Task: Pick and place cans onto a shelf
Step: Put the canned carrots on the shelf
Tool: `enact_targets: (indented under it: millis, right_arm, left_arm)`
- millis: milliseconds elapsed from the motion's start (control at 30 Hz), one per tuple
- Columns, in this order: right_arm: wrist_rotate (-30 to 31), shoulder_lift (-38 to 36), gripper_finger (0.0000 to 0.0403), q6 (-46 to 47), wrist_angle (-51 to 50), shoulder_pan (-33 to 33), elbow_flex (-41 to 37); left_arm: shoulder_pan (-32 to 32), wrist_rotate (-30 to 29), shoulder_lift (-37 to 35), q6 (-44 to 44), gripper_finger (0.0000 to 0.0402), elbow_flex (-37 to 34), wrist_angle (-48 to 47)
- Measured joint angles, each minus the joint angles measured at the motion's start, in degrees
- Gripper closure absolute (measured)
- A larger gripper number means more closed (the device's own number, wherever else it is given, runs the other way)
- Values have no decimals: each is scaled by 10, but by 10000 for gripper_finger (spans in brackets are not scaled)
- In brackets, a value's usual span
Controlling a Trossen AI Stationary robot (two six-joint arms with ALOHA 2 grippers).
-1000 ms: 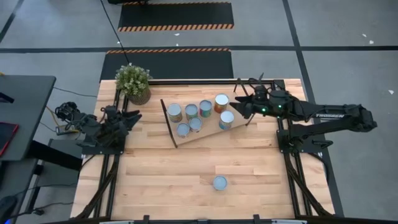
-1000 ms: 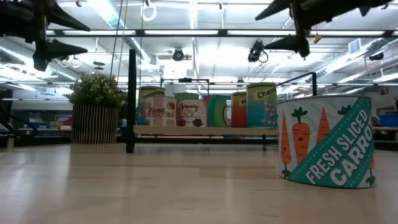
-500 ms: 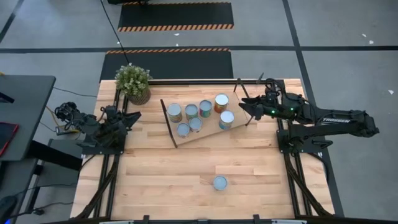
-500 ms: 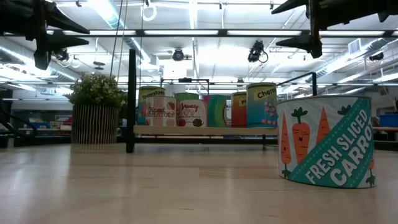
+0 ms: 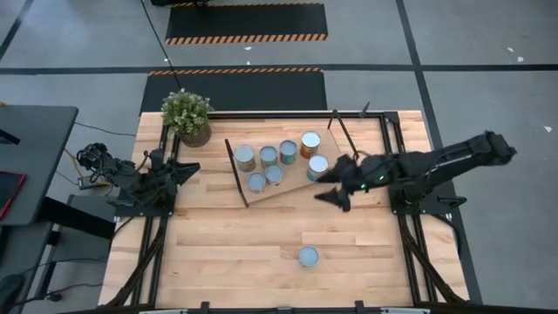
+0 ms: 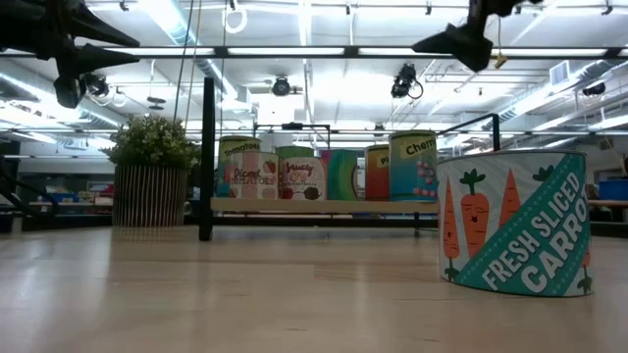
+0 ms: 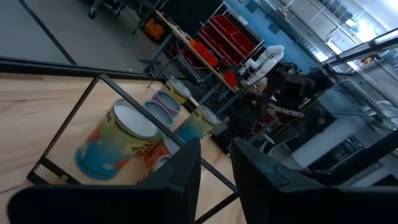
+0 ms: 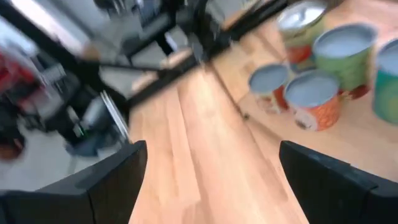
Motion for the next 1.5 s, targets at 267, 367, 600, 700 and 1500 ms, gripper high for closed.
enact_targets:
  millis: [267, 367, 600, 700, 1500]
  right_arm:
    - [10, 141, 31, -74, -91, 78, 96]
    - [12, 171, 31, -68, -109, 92, 105]
    - [20, 219, 31, -17, -111, 99, 105]
    - [28, 230, 31, -15, -104, 94, 105]
    - [73, 231, 31, -70, -28, 69, 105]
  left_arm:
    - [0, 0, 0, 0, 306, 0, -4]
    - [0, 0, 0, 0, 306, 0, -4]
    - [0, 0, 0, 0, 306, 0, -4]
    - [0, 0, 0, 0, 306, 0, -4]
    - [0, 0, 0, -1, 306, 0, -4]
